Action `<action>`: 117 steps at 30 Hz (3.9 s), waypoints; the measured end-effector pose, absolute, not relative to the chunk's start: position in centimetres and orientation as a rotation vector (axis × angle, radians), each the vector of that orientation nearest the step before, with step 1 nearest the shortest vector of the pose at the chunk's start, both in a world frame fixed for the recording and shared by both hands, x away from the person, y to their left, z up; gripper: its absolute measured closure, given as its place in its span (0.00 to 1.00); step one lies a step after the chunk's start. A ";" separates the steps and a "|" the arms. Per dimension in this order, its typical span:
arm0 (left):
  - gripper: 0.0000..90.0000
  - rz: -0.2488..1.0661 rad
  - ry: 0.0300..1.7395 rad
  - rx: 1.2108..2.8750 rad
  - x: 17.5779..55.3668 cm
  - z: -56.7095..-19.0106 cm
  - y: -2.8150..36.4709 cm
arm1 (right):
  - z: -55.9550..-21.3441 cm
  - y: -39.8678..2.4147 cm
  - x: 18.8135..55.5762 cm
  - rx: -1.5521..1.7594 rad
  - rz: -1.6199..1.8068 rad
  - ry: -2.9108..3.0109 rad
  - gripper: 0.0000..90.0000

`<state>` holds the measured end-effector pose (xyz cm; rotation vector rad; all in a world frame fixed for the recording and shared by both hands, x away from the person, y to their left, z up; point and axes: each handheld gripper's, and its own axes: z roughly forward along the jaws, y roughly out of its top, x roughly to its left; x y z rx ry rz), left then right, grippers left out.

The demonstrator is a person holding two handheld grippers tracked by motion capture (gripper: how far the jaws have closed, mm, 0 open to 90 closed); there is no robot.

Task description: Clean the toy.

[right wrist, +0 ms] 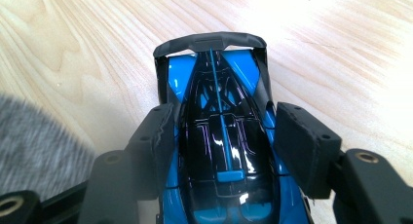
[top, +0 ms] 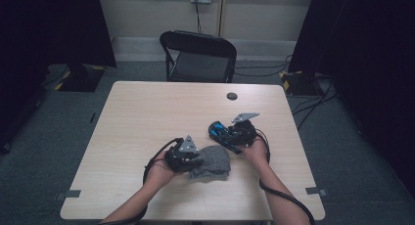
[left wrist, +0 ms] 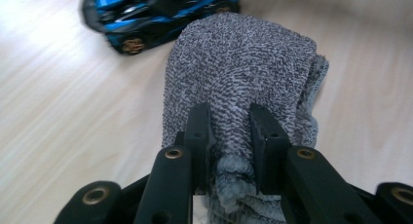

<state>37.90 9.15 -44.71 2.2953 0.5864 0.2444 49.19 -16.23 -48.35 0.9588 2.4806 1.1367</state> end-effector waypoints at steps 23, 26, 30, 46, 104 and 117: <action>0.54 0.116 0.554 2.250 37.9 -45.9 9.4 | -48.0 -15.6 48.4 0.901 1.097 2.524 0.25; 0.49 0.095 0.554 2.221 38.1 -45.7 10.1 | -47.7 -15.7 47.9 0.873 1.107 2.529 0.21; 0.35 0.056 0.541 2.190 38.4 -45.5 10.8 | -47.3 -16.4 47.1 0.843 1.150 2.527 0.22; 0.18 0.116 0.621 2.187 39.3 -45.9 12.3 | -46.1 -16.4 41.6 0.568 1.281 2.702 0.33; 0.21 0.209 0.573 2.271 49.6 -47.0 -0.7 | -48.1 -22.1 37.7 0.859 1.140 2.686 0.83; 0.20 0.198 0.552 2.292 50.2 -47.4 -0.7 | -48.1 -22.2 37.9 0.879 1.122 2.696 0.84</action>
